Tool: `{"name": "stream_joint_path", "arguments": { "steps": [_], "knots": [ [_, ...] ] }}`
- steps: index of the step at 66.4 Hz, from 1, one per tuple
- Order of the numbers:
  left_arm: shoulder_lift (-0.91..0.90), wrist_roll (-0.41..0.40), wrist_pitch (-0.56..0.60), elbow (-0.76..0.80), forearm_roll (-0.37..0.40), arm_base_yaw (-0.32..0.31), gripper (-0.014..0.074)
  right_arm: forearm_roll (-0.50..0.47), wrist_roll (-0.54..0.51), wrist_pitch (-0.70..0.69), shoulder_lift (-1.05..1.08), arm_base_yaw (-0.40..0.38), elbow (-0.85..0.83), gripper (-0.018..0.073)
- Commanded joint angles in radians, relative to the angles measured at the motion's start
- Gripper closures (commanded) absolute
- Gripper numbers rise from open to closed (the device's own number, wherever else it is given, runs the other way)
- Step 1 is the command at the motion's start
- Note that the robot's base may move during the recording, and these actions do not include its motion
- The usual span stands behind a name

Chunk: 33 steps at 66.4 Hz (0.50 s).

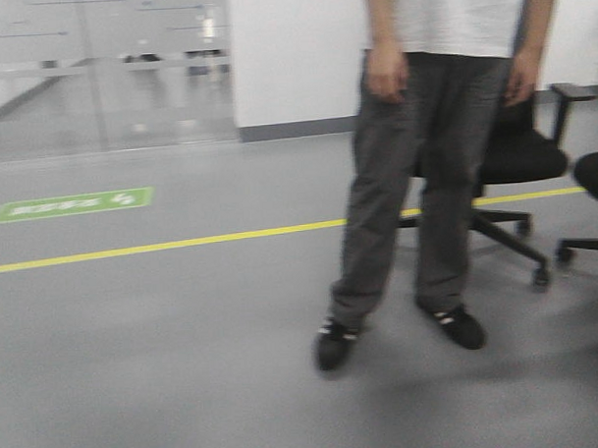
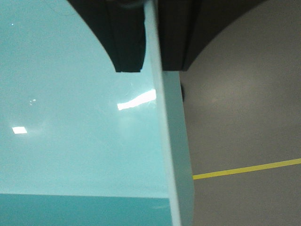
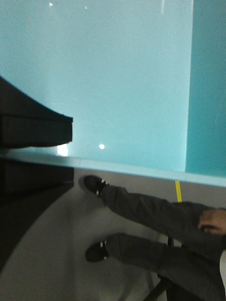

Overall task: Fetch blue bin and place on conveyor start
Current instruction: 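Carry the teal bin in both grippers while driving toward the conveyor, then drive up to the red-framed conveyor holding the bin over the belt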

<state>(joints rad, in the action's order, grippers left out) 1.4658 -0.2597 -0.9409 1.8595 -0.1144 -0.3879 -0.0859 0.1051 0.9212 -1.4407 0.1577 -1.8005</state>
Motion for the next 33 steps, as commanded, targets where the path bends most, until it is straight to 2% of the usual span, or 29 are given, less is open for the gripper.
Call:
{"name": "stream_joint_path", "arguments": {
  "steps": [1,33],
  "knots": [
    [-0.014,0.012,0.047,0.009,0.002,-0.006,0.0708,0.02,-0.016,-0.051,0.016,-0.004,-0.005,0.0712],
    [-0.014,0.012,0.047,0.009,-0.026,-0.006,0.0708,0.02,-0.016,-0.055,0.016,-0.004,-0.005,0.0712]
  ]
}}
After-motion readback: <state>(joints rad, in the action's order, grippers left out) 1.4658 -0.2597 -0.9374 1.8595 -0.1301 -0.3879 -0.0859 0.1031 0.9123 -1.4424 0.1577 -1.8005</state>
